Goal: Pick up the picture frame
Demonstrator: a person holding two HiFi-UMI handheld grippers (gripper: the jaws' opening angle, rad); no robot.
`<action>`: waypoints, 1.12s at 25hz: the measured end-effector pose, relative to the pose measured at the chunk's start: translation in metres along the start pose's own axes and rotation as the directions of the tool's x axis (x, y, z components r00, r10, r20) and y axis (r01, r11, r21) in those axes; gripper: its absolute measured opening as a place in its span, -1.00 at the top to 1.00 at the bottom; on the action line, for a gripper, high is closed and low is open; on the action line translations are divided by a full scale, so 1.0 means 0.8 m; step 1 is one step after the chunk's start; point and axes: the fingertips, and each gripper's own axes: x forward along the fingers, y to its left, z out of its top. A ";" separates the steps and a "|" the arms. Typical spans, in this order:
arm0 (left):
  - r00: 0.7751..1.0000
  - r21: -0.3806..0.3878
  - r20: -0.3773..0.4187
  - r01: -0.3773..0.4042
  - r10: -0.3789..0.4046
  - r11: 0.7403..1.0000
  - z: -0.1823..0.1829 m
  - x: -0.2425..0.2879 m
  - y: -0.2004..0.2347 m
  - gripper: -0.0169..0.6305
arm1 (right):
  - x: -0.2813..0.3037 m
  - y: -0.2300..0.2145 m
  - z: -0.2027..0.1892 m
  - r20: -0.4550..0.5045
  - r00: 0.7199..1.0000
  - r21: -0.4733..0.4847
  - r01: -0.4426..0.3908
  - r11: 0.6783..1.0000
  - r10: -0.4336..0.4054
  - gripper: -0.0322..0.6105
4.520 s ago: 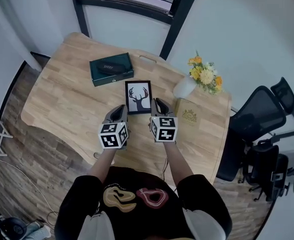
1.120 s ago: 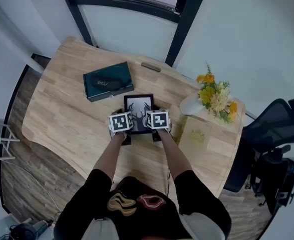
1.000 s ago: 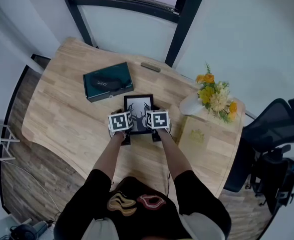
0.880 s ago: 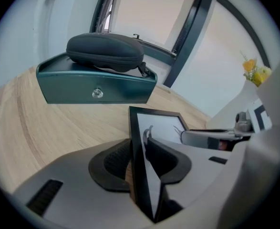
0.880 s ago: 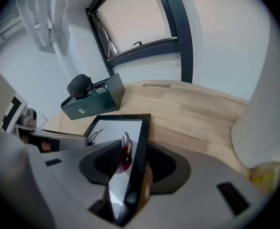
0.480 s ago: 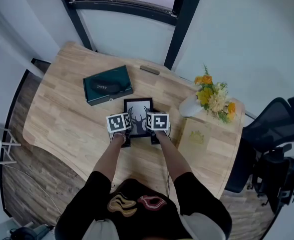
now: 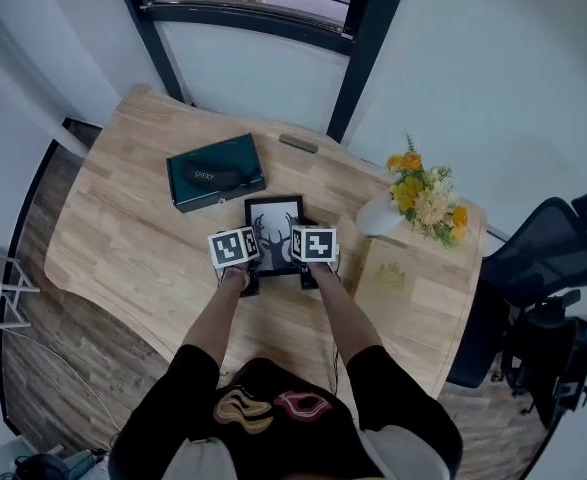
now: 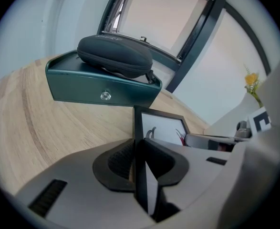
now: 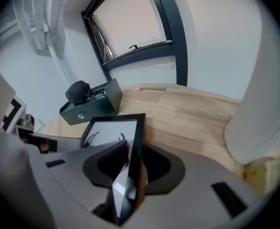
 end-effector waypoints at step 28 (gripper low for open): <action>0.976 0.107 0.182 0.100 -0.118 0.989 0.035 -0.124 -0.042 0.71 | -0.133 0.047 0.050 0.214 0.977 -0.089 0.033 0.995 -0.013 0.63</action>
